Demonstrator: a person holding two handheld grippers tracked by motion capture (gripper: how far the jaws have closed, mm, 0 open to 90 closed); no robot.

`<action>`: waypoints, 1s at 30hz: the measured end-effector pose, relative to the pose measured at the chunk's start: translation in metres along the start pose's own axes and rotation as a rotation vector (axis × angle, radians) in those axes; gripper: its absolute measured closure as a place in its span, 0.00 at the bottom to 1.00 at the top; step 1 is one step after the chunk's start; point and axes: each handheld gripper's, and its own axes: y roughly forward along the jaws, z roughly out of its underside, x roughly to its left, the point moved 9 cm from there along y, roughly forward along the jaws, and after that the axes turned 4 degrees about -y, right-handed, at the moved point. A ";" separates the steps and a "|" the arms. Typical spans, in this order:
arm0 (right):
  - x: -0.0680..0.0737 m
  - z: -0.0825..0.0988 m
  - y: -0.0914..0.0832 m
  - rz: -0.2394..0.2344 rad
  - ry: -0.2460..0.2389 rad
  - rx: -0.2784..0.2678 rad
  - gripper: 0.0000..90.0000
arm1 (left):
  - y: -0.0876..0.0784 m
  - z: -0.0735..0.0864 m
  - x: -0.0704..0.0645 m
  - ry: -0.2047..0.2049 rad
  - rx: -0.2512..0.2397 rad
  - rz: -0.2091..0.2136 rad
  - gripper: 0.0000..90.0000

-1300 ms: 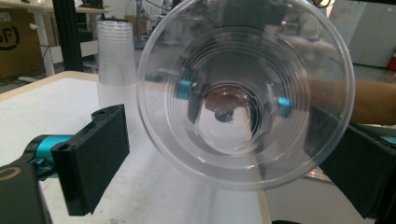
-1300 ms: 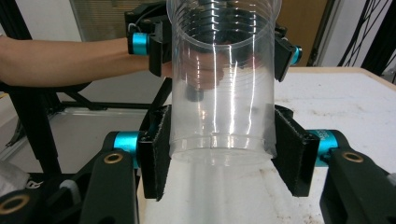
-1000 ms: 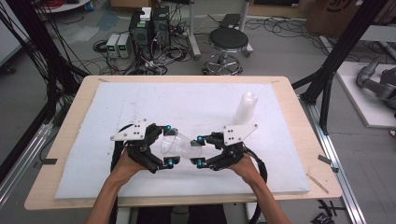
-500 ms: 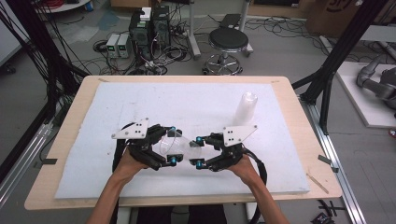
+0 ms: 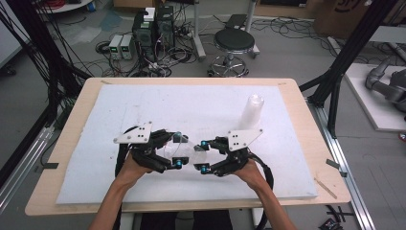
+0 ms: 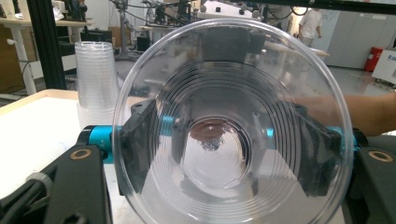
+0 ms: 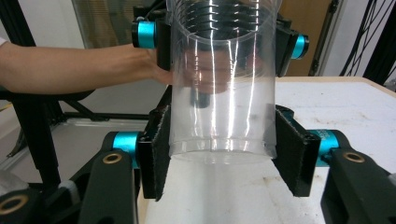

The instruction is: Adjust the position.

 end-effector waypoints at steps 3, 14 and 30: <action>-0.002 0.004 0.003 0.038 0.024 0.034 0.19 | 0.000 0.000 0.000 0.004 0.004 -0.002 0.35; -0.002 0.009 0.005 0.115 0.051 0.108 0.14 | -0.007 0.001 0.004 0.026 0.059 -0.052 0.35; -0.023 0.059 -0.062 0.562 0.207 0.300 0.14 | 0.002 0.004 0.063 0.039 0.437 -0.197 0.35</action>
